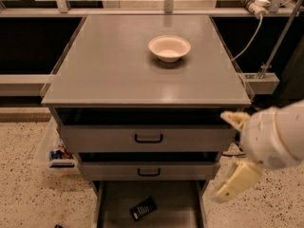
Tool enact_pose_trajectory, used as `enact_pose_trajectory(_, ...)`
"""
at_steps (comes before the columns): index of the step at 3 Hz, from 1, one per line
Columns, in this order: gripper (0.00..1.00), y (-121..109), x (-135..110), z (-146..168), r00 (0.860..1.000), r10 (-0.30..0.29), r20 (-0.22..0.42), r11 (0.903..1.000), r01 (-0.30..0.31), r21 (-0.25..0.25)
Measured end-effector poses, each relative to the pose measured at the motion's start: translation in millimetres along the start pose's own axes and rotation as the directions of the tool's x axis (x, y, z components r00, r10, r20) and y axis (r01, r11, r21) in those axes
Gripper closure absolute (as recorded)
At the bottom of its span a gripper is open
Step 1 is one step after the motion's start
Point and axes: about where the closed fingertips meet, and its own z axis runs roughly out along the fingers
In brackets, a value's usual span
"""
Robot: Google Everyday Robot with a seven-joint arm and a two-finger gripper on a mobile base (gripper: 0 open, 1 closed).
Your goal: Pick rxbar chocolate from bottom drawer and place on counter
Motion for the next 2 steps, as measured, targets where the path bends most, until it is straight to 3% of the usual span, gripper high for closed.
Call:
enact_pose_trajectory(1, 0.0, 43, -3, 83, 0.979, 0.128, 0.158, 0.9885, -0.114, -0.1)
enact_pose_trajectory(2, 0.0, 64, -6, 117, 0.965, 0.186, 0.184, 0.977, -0.162, -0.139)
